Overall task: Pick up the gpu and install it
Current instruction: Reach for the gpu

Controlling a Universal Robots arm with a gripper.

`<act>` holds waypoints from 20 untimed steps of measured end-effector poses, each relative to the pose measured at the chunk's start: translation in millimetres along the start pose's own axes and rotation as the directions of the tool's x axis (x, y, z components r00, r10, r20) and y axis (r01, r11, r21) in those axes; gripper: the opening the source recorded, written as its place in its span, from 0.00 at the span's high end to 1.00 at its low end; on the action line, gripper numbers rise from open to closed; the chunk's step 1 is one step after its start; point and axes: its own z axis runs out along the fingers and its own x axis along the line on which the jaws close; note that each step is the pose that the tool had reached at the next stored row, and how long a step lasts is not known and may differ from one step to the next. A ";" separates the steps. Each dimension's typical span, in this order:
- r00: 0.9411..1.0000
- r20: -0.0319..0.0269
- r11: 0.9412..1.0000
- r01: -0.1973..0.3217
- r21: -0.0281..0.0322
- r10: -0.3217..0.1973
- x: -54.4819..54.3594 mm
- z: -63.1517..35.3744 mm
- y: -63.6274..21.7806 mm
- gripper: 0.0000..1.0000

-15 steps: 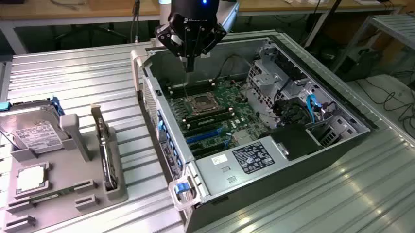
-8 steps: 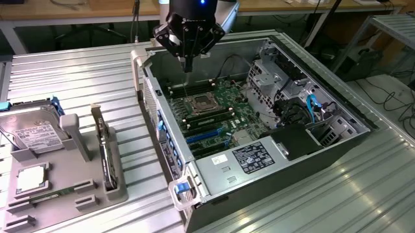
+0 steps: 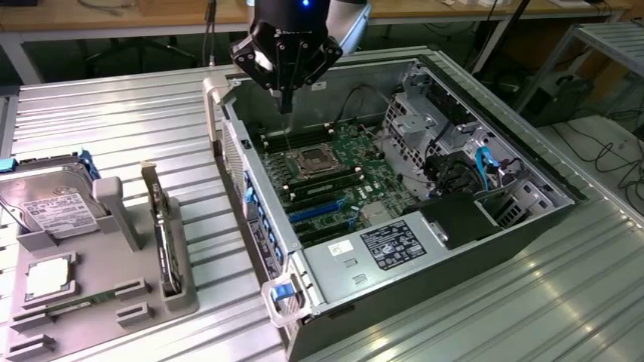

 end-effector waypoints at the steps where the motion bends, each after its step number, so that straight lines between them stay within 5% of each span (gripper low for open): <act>1: 1.000 0.000 1.000 0.000 0.000 0.000 1.0 -0.1 -0.1 0.89; 20: 1.000 0.000 1.000 0.000 0.000 0.000 20.8 -0.6 -1.6 0.89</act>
